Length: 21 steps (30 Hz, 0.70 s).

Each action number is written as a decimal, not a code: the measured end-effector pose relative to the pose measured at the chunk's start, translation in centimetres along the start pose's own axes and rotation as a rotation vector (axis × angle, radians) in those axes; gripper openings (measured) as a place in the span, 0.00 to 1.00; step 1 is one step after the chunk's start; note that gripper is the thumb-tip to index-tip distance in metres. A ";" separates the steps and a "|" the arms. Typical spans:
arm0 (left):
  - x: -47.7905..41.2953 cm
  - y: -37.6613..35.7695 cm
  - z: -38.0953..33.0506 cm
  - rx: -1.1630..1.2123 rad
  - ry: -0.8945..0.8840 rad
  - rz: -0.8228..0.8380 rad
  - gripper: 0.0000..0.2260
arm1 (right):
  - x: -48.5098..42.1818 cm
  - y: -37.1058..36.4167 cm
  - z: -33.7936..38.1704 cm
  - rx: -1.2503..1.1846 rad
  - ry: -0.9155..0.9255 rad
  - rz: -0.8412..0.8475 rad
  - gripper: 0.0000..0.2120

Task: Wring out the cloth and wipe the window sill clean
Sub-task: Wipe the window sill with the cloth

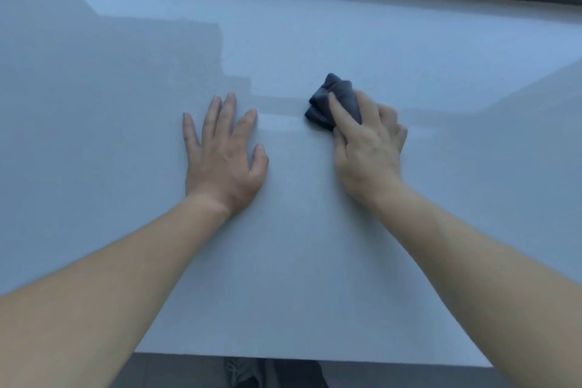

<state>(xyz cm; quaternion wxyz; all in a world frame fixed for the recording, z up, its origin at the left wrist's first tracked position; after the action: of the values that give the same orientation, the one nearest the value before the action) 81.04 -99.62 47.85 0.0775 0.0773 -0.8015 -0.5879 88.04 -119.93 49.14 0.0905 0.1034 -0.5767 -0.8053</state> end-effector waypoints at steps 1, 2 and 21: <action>0.0 0.1 0.0 0.018 -0.004 -0.010 0.27 | 2.2 -0.3 1.3 0.005 0.127 0.038 0.25; 0.1 0.2 0.0 0.043 -0.006 -0.023 0.26 | 4.0 -0.6 2.0 0.012 0.232 0.086 0.26; 13.6 1.8 2.0 0.104 -0.157 0.037 0.25 | 7.5 0.3 0.7 0.009 -0.231 -0.080 0.23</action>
<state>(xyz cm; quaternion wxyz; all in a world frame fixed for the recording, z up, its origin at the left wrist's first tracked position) 67.26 -100.11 49.44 0.0210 0.0200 -0.8358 -0.5483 80.63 -121.38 49.21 -0.0091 0.0333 -0.5823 -0.8123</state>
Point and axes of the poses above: each hand's wrist, its own x-axis away from the middle knuckle, its own y-axis out of the back of the hand, z = x × y, the point moved 5 cm from there along -x, towards the middle knuckle, and after that the axes turned 1 degree about -z, right-handed, at the moved point
